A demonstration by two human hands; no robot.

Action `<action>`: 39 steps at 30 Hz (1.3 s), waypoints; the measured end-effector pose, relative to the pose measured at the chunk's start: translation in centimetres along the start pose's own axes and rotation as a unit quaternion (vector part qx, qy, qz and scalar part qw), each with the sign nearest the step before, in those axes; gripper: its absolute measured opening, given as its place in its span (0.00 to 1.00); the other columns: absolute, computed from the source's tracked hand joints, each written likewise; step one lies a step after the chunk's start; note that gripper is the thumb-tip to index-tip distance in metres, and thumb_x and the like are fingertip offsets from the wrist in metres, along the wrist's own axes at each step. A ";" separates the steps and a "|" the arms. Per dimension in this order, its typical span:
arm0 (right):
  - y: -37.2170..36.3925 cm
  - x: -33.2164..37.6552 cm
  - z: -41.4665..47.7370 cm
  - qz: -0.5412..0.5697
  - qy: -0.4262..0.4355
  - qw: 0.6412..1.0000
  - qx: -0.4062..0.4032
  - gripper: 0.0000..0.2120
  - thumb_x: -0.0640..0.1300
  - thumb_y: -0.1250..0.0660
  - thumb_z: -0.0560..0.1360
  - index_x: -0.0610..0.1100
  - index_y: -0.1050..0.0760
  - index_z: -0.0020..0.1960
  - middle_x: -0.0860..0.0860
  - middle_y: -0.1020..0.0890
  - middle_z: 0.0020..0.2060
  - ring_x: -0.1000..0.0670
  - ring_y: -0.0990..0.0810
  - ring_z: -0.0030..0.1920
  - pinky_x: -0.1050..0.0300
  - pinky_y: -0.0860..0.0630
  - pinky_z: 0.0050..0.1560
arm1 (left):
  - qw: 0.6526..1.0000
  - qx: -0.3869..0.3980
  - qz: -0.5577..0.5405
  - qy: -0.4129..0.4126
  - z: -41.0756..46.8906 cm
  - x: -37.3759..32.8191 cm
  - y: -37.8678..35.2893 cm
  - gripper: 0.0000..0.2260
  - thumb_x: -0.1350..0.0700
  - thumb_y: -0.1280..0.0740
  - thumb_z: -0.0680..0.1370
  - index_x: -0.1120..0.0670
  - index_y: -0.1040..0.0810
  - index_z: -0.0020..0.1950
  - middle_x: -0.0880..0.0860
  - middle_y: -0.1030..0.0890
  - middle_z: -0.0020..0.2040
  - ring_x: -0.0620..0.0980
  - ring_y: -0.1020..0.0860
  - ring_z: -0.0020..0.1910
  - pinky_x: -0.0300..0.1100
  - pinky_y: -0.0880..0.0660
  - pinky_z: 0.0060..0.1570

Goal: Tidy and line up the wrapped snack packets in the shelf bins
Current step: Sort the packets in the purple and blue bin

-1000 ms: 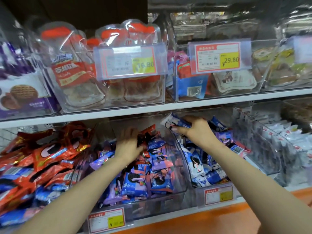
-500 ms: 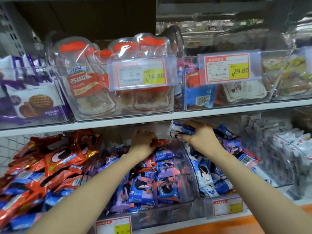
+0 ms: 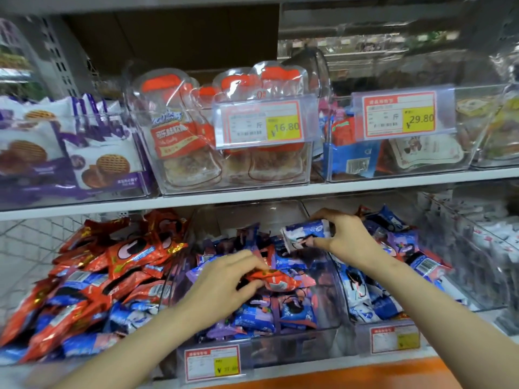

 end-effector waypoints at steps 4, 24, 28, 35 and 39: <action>2.6 -0.8 -0.5 -0.036 -0.053 0.993 -0.098 0.18 0.48 0.26 0.70 0.40 0.23 0.55 0.41 0.20 0.42 0.40 0.22 0.46 0.52 0.27 0.41 | 0.985 -0.136 0.105 0.027 -1.7 1.3 6.2 0.12 0.50 0.40 0.72 0.49 0.22 0.52 0.45 0.22 0.45 0.42 0.25 0.45 0.34 0.31 0.40; -0.1 -3.1 -1.7 -0.123 -0.040 0.987 0.099 0.18 0.57 0.40 0.77 0.53 0.26 0.65 0.51 0.23 0.63 0.48 0.25 0.63 0.59 0.34 0.49 | 0.888 0.040 0.284 0.359 -6.9 14.2 9.1 0.25 0.38 0.50 0.79 0.48 0.38 0.73 0.55 0.28 0.68 0.58 0.37 0.68 0.51 0.39 0.61; 1.1 -1.1 -1.2 -0.132 0.002 0.991 -0.001 0.17 0.54 0.36 0.76 0.45 0.22 0.59 0.45 0.18 0.55 0.44 0.21 0.56 0.54 0.28 0.49 | 0.897 -0.010 0.298 0.325 -5.9 12.9 9.4 0.22 0.41 0.45 0.79 0.52 0.27 0.67 0.55 0.28 0.67 0.60 0.35 0.65 0.53 0.37 0.57; -3.9 5.6 0.2 -0.114 0.075 0.990 0.042 0.17 0.50 0.35 0.76 0.48 0.24 0.64 0.49 0.21 0.61 0.46 0.23 0.61 0.54 0.28 0.58 | 0.953 -0.039 0.266 0.137 -1.1 5.4 7.2 0.15 0.44 0.36 0.76 0.52 0.24 0.56 0.53 0.22 0.54 0.56 0.28 0.58 0.47 0.36 0.52; -9.6 7.0 0.6 -0.140 0.086 0.979 0.124 0.20 0.49 0.36 0.77 0.51 0.30 0.68 0.48 0.24 0.65 0.45 0.26 0.63 0.53 0.28 0.59 | 0.918 0.121 0.352 0.140 -0.5 5.4 1.7 0.27 0.35 0.39 0.74 0.53 0.31 0.64 0.53 0.26 0.61 0.53 0.32 0.62 0.46 0.40 0.58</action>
Point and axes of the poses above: each hand's wrist, its own z-axis towards the middle knuckle, its own y-axis out of the back of the hand, x = y × z, the point moved 9 cm from there along z, towards the middle knuckle
